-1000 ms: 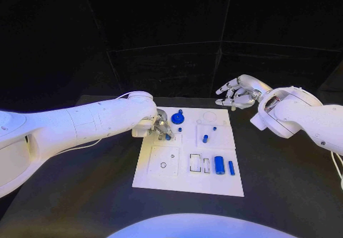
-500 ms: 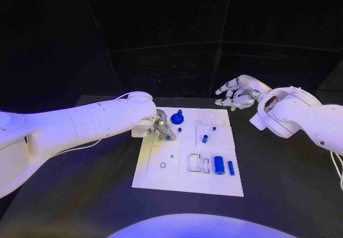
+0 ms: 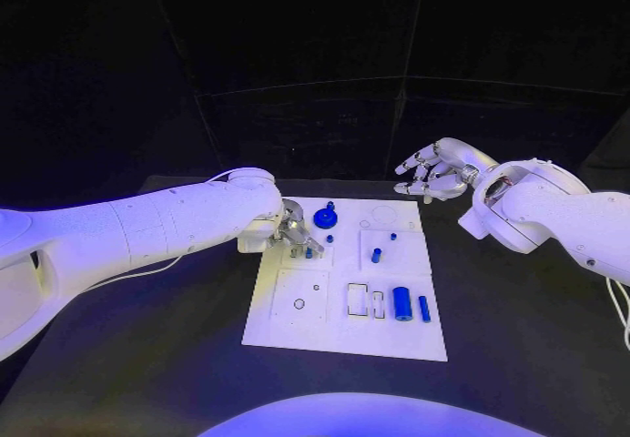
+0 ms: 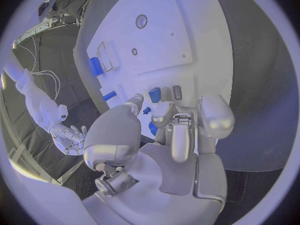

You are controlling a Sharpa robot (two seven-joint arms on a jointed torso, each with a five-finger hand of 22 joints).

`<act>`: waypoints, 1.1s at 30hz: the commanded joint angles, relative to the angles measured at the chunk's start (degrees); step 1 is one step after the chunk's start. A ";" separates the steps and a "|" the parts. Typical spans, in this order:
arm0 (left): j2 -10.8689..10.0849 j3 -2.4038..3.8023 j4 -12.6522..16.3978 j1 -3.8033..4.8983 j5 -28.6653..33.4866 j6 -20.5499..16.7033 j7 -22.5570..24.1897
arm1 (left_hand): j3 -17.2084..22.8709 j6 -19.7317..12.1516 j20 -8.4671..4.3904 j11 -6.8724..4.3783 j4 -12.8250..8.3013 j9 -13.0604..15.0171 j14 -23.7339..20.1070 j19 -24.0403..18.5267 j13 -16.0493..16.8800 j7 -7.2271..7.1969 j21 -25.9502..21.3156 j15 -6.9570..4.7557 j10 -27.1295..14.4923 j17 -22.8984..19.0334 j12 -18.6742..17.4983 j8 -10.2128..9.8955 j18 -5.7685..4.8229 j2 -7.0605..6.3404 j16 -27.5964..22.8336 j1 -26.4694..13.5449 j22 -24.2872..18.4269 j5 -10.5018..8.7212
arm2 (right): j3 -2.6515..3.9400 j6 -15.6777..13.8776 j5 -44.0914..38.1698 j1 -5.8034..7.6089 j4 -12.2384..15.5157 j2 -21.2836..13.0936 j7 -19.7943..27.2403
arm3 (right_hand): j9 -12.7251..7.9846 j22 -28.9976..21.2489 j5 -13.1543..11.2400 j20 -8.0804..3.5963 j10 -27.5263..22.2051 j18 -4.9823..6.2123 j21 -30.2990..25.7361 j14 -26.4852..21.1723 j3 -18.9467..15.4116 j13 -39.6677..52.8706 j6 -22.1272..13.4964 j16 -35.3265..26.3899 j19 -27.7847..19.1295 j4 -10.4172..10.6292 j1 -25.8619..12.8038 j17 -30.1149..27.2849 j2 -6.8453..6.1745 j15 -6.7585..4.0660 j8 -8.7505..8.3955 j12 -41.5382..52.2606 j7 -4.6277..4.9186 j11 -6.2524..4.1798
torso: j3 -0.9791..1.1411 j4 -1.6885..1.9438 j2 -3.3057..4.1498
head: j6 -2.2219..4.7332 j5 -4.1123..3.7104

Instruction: Assemble the parts on the task board

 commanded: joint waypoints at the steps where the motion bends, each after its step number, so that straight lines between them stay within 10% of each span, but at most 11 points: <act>1: -0.71 1.50 1.19 0.45 -0.20 -0.88 -0.19 | -0.54 -0.47 -0.37 -0.13 -0.31 0.00 6.06 0.20 -0.46 -0.15 -0.54 -0.28 -0.18 15.09 -0.19 0.16 0.04 0.31 0.18 1.59 -0.65 0.24 | 0.05 0.32 -0.19 0.12 -0.03 0.00 0.14 | -0.02 -0.09 -0.35 0.29 -0.39 0.29 -0.21 -0.36 0.00 -0.07 -0.51 -0.21 0.28 0.44 -0.49 -0.07 -0.12 -0.11 0.18 0.35 0.06 0.11 | -0.01 -0.01 0.01 | 0.06 -0.16; 5: -1.86 3.90 2.58 1.32 -0.20 -0.82 0.10 | -1.51 -2.56 -0.09 0.52 -1.16 -0.69 5.90 -0.08 -2.71 0.67 -1.53 0.19 -1.56 14.43 -1.74 -1.22 0.15 0.88 -0.10 4.47 -1.64 0.25 | 0.05 0.37 -0.19 0.12 -0.16 -0.04 0.12 | -0.02 -0.09 -0.35 0.29 -0.39 0.29 -0.21 -0.36 0.00 -0.07 -0.51 -0.21 0.28 0.44 -0.49 -0.07 -0.12 -0.11 0.18 0.35 0.06 0.11 | 0.04 0.04 -0.03 | 0.15 -0.19; 13: -1.81 5.57 -0.77 4.61 -0.19 4.56 -0.07 | -3.90 -7.03 0.97 2.40 -1.53 -3.90 5.68 -0.57 -4.56 2.88 -3.25 1.71 -2.83 13.48 -2.88 -6.05 0.27 1.90 -0.50 7.49 -3.28 0.23 | 0.04 0.43 -0.19 0.12 -0.35 0.07 0.06 | -0.01 -0.11 -0.35 0.30 -0.39 0.29 -0.24 -0.34 -0.02 -0.09 -0.52 -0.18 0.29 0.50 -0.54 -0.01 -0.12 -0.10 0.20 0.39 0.06 0.11 | 0.08 -0.04 0.06 | 0.44 0.13; 21: 2.66 5.07 -11.43 5.46 -0.20 7.74 0.68 | -6.01 -6.74 1.66 3.04 -1.16 -5.87 5.62 -0.74 -5.39 3.54 -3.92 2.33 -3.44 13.22 -3.29 -7.81 0.43 3.05 -0.62 8.89 -3.77 0.24 | 0.04 0.45 -0.19 0.12 -0.57 0.41 0.12 | -0.01 -0.12 -0.35 0.30 -0.39 0.29 -0.25 -0.33 -0.03 -0.09 -0.53 -0.17 0.29 0.52 -0.56 0.01 -0.12 -0.10 0.21 0.41 0.06 0.11 | -0.06 -0.21 0.24 | 0.48 0.32; 33: 7.31 3.84 -21.96 3.94 -2.46 9.82 2.96 | -9.76 -3.67 1.70 2.49 0.27 -6.99 5.77 -0.43 -5.19 2.90 -3.37 1.99 -3.21 13.85 -2.85 -7.49 0.51 3.63 -0.35 8.73 -2.89 0.18 | 0.04 0.53 -0.20 0.12 -0.68 0.85 0.26 | -0.01 -0.14 -0.28 0.30 -0.38 0.30 -0.30 -0.28 0.01 -0.12 -0.54 -0.11 0.32 0.56 -0.51 0.14 -0.02 -0.11 0.25 0.48 0.05 0.10 | -0.13 -0.28 0.46 | 0.29 0.44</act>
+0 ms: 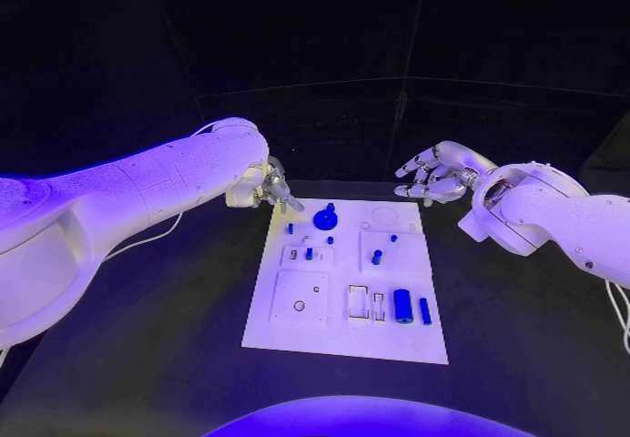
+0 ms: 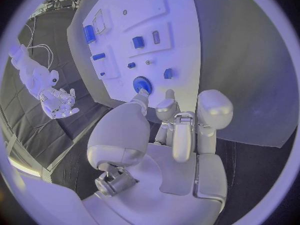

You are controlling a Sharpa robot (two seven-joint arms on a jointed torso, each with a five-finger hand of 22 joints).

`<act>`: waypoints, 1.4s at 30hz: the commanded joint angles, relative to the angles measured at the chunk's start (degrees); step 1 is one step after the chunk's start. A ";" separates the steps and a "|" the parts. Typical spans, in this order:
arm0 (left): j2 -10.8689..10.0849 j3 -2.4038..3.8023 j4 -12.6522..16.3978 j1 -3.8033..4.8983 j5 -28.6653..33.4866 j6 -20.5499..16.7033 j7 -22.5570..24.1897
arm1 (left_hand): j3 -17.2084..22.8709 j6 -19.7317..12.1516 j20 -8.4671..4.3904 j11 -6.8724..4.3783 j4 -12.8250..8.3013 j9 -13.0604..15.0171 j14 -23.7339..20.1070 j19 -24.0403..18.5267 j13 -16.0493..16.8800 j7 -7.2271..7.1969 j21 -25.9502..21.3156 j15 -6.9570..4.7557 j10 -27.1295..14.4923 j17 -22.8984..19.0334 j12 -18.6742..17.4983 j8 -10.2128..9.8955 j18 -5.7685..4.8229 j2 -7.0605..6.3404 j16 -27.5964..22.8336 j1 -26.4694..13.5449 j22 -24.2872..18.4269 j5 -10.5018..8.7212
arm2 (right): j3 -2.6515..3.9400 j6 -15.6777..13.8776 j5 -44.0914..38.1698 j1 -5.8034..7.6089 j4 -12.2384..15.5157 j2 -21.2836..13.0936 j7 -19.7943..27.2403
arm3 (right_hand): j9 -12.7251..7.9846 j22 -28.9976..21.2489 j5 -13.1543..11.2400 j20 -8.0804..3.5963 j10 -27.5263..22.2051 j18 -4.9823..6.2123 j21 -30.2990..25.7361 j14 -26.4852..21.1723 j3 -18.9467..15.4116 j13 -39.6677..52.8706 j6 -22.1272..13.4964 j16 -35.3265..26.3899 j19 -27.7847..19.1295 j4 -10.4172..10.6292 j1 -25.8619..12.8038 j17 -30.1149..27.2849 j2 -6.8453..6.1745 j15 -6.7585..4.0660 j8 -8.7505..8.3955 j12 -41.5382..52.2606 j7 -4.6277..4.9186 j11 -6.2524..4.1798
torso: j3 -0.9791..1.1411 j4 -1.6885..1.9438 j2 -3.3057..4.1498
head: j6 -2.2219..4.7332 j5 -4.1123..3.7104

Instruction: Assemble the parts on the task board

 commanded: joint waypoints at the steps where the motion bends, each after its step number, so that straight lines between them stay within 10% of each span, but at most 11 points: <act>1: 0.75 -0.11 -1.82 -0.28 -1.71 2.33 2.06 | -1.25 0.95 0.33 -0.22 0.81 -0.15 5.67 0.12 0.15 -0.15 0.48 -0.05 0.13 13.90 0.43 0.11 0.48 0.26 0.02 -0.57 0.27 0.18 | 0.05 0.25 -0.20 0.12 0.04 0.12 0.33 | -0.01 -0.09 -0.27 0.09 -0.38 0.30 -0.30 -0.28 0.04 -0.09 -0.54 -0.12 0.11 0.22 -0.51 0.04 -0.02 -0.11 0.26 0.26 0.05 0.09 | -0.02 0.00 0.07 | -0.09 -0.04; 42: 3.69 -0.30 -7.29 -3.14 -2.18 3.67 5.91 | -3.62 2.89 -0.19 -0.78 0.25 -1.04 5.88 0.54 0.80 -0.75 1.75 -0.55 0.85 14.82 1.07 0.60 0.17 3.61 0.40 4.29 2.10 0.22 | 0.06 0.41 -0.29 0.11 -0.27 0.76 0.39 | 0.00 -0.15 0.05 0.09 -0.44 0.31 -0.40 -0.24 0.16 -0.18 -0.60 -0.22 0.18 0.22 -0.28 0.04 0.08 -0.13 0.34 0.37 0.03 0.07 | 0.04 0.02 -0.03 | -0.59 -0.31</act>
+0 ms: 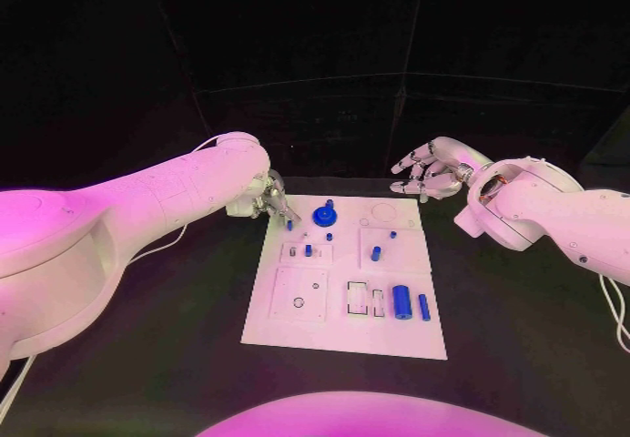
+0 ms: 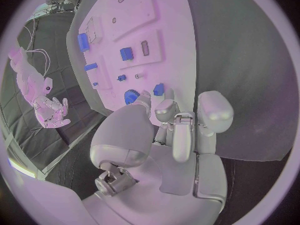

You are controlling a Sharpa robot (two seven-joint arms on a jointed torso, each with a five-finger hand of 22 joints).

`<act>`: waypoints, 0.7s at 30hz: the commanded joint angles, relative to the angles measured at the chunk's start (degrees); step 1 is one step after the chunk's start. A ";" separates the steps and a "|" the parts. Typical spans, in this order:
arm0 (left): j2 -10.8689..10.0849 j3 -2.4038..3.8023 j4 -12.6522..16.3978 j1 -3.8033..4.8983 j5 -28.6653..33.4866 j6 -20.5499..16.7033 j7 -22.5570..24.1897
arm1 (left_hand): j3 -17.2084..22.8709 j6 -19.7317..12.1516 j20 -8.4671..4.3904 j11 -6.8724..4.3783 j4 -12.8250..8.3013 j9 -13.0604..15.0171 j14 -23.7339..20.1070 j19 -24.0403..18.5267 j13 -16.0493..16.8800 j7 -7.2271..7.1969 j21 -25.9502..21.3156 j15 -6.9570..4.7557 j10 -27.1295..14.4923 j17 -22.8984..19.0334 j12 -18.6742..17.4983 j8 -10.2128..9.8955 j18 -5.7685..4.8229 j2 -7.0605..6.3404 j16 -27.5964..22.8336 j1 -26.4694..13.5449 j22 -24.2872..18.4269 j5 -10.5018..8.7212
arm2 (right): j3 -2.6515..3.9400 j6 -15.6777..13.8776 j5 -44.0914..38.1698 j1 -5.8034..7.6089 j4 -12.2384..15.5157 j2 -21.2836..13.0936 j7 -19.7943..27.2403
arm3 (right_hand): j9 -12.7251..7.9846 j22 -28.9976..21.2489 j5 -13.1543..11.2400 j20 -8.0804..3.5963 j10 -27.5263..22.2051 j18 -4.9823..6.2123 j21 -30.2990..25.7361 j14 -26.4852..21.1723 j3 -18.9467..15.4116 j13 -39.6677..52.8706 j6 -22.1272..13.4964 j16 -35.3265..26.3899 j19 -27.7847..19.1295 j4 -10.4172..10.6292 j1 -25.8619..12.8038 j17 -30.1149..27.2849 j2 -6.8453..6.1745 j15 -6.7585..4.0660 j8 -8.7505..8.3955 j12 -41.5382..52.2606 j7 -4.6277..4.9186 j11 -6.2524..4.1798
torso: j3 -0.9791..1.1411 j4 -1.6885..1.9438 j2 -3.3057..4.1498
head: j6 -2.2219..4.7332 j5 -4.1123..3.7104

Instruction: Assemble the parts on the task board

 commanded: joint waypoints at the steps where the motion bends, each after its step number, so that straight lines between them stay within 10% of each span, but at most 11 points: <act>1: 0.13 0.03 -0.15 0.03 -0.31 0.31 1.26 | 0.00 0.36 -0.03 -0.26 -0.46 -0.11 5.89 0.38 -0.01 -0.05 0.38 -0.55 0.32 14.83 0.09 0.39 0.17 0.06 0.34 0.61 0.11 0.22 | 0.05 0.25 -0.20 0.12 0.02 0.08 0.34 | 0.00 -0.05 0.05 0.09 -0.44 0.31 -0.18 -0.24 0.16 -0.06 -0.39 -0.22 0.19 0.22 -0.28 0.07 0.08 -0.13 0.34 0.37 -0.17 0.07 | 0.01 0.00 0.00 | 0.01 -0.06; 21: 0.45 0.03 -0.11 -0.07 0.46 0.86 2.16 | 1.72 0.85 -0.02 -0.27 -2.81 -0.49 5.91 0.37 -0.09 -0.05 0.44 -0.53 0.40 14.91 0.09 0.57 0.14 2.95 0.37 3.95 0.39 0.23 | 0.05 0.47 -0.20 0.12 -0.09 0.29 0.30 | 0.00 -0.08 0.19 0.09 -0.48 0.32 -0.23 -0.22 0.21 -0.10 -0.43 -0.25 0.22 0.21 -0.18 0.09 0.11 -0.13 0.38 0.41 -0.17 0.06 | 0.00 0.03 0.02 | -0.20 -0.41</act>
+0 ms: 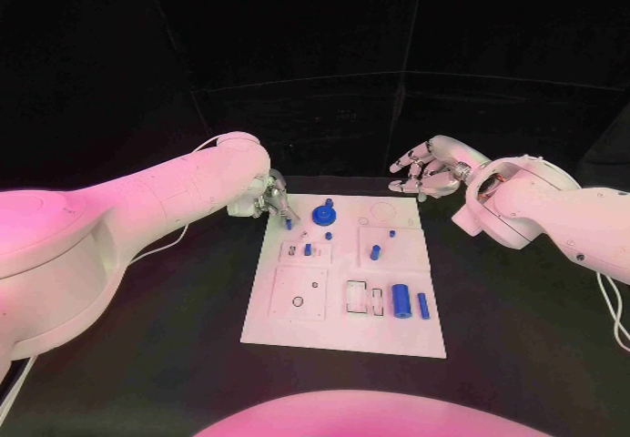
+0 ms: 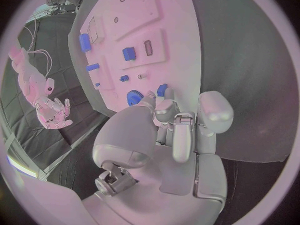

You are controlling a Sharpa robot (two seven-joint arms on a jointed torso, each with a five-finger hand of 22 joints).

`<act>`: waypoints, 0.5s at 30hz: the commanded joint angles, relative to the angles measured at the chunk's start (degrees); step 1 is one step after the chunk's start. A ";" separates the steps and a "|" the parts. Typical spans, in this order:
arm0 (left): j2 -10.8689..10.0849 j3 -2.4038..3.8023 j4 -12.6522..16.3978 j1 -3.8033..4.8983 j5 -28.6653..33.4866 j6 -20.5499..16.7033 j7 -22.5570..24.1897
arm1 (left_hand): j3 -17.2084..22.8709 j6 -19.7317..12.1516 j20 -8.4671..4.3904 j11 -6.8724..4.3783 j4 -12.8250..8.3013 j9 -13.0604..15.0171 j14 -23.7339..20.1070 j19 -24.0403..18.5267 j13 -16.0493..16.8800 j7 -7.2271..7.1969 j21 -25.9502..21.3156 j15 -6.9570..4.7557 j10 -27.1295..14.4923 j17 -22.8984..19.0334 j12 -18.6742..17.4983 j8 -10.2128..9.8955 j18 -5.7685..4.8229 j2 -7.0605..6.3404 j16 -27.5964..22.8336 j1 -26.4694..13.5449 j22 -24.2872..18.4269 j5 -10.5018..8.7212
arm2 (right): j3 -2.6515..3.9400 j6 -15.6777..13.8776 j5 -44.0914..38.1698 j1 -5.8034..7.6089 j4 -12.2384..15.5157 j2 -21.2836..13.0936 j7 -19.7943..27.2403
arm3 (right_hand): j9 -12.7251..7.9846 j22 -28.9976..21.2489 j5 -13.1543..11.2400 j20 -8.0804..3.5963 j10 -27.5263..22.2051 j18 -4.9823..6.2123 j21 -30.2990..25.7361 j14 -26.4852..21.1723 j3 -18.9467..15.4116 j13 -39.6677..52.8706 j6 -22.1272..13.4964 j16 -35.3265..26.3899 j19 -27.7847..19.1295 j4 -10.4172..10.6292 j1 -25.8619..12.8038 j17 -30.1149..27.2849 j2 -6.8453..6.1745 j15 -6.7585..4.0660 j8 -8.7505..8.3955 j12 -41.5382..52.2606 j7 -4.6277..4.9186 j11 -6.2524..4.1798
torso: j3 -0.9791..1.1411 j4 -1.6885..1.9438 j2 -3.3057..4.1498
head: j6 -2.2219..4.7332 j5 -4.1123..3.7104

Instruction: Assemble the parts on the task board

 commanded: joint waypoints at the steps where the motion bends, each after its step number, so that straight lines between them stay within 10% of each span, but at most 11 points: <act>1: 0.04 0.03 0.14 0.09 0.54 0.93 0.89 | 0.19 0.52 -0.03 -0.08 -0.63 -0.06 5.91 0.38 -0.02 -0.07 0.25 -0.54 0.20 14.91 0.10 0.40 0.14 0.19 0.23 0.85 0.13 0.23 | 0.05 0.36 -0.20 0.12 0.01 0.09 0.29 | 0.00 -0.09 0.19 0.09 -0.48 0.32 -0.23 -0.22 0.21 -0.05 -0.27 -0.25 0.22 0.21 -0.18 0.10 0.11 -0.13 0.38 0.17 -0.01 0.06 | -0.01 0.03 0.02 | -0.01 -0.14; 9: 0.01 0.03 0.04 0.09 0.80 1.30 0.88 | 2.01 0.57 -0.14 -0.37 -2.83 -0.16 5.86 0.31 -0.06 -0.40 0.02 -0.74 0.18 14.73 0.05 0.59 0.21 1.85 0.15 3.30 0.00 0.24 | 0.05 0.48 -0.20 0.12 0.02 0.13 0.26 | 0.00 -0.11 0.29 0.09 -0.50 0.32 -0.27 -0.19 0.26 -0.10 -0.29 -0.24 0.25 0.26 -0.14 0.16 0.18 -0.14 0.41 0.22 -0.01 0.07 | 0.02 0.02 0.04 | -0.14 0.00; 15: -0.01 0.03 -0.09 0.09 0.83 1.18 0.97 | 7.71 -0.29 -0.44 -0.78 -8.43 -0.49 5.86 0.27 -0.32 -0.78 -0.10 -1.12 -0.15 14.69 -0.36 0.28 0.26 3.83 0.14 9.18 0.03 0.26 | 0.05 0.49 -0.20 0.12 0.04 0.14 0.27 | 0.00 -0.11 0.30 0.09 -0.50 0.32 -0.27 -0.18 0.27 -0.10 -0.30 -0.24 0.26 0.27 -0.14 0.17 0.20 -0.14 0.42 0.23 -0.01 0.07 | 0.00 0.01 0.02 | -0.31 -0.05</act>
